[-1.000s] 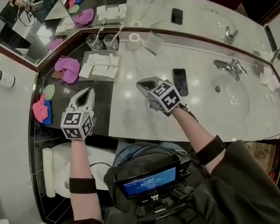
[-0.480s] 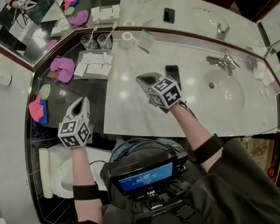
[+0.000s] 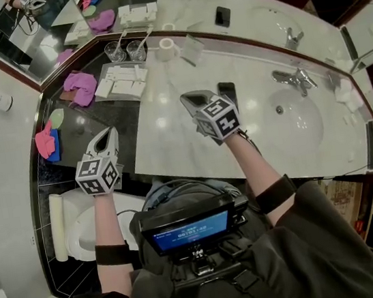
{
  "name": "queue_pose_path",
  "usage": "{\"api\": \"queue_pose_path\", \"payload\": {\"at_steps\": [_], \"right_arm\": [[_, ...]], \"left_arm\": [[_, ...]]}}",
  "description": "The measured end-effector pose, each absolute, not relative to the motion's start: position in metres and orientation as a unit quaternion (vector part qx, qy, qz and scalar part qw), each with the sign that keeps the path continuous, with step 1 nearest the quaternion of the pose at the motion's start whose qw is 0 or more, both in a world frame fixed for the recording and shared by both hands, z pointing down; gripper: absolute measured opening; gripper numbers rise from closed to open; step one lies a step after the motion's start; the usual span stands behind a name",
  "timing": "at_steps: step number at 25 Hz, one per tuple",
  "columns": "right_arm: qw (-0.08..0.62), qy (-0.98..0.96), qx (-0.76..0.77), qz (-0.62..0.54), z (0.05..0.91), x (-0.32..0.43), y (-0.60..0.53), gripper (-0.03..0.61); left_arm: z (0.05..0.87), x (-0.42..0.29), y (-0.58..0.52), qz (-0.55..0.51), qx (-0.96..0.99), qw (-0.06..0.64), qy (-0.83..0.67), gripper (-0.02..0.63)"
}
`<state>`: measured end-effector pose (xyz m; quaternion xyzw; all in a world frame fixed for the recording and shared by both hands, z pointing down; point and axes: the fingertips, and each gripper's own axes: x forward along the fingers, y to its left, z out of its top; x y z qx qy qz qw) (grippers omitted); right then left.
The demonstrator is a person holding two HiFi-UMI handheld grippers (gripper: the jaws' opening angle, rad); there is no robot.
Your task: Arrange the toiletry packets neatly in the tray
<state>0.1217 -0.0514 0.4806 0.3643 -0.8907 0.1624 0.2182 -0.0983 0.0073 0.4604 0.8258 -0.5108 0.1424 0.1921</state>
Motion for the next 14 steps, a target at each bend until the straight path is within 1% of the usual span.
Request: {"api": "queue_pose_path", "payload": {"at_steps": [14], "right_arm": [[0.219, -0.893, 0.354, 0.169, 0.4865, 0.1176, -0.0566, 0.008]], "left_arm": [[0.4618, -0.1059, 0.0066, 0.142, 0.821, 0.199, -0.516, 0.000]]}}
